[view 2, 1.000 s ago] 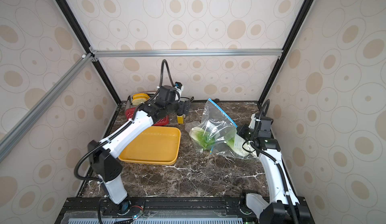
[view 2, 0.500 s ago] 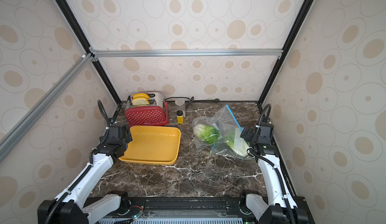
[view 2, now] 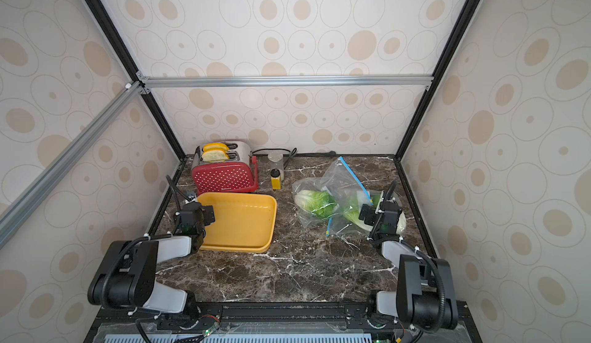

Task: Put the chinese cabbages into a zipper bag and zip it
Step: Reset both arms

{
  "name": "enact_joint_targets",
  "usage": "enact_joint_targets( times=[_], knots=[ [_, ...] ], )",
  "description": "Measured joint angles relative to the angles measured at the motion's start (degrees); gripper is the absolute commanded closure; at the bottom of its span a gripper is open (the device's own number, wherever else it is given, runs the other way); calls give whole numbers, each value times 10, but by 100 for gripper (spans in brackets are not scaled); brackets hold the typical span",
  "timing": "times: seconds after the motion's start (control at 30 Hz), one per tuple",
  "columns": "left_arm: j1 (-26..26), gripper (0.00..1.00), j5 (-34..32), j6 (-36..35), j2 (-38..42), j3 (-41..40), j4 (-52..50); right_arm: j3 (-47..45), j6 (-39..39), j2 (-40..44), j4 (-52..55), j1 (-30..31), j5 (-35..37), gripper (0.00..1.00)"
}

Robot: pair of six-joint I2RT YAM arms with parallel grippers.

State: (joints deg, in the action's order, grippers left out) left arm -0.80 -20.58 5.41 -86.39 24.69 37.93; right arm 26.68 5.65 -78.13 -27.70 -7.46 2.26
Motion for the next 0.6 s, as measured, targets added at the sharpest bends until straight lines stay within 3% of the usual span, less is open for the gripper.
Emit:
enact_joint_targets(
  times=[0.1, 0.27, 0.6],
  knots=[
    [1, 1, 19, -12, -17, -24, 71, 6, -14, -12, -20, 10, -35, 0],
    [2, 1, 21, -13, -17, -22, 90, -22, -17, -22, -91, 24, -69, 0],
    [2, 1, 21, -13, -17, -21, 95, -27, -38, -71, -173, 55, -66, 0]
  ],
)
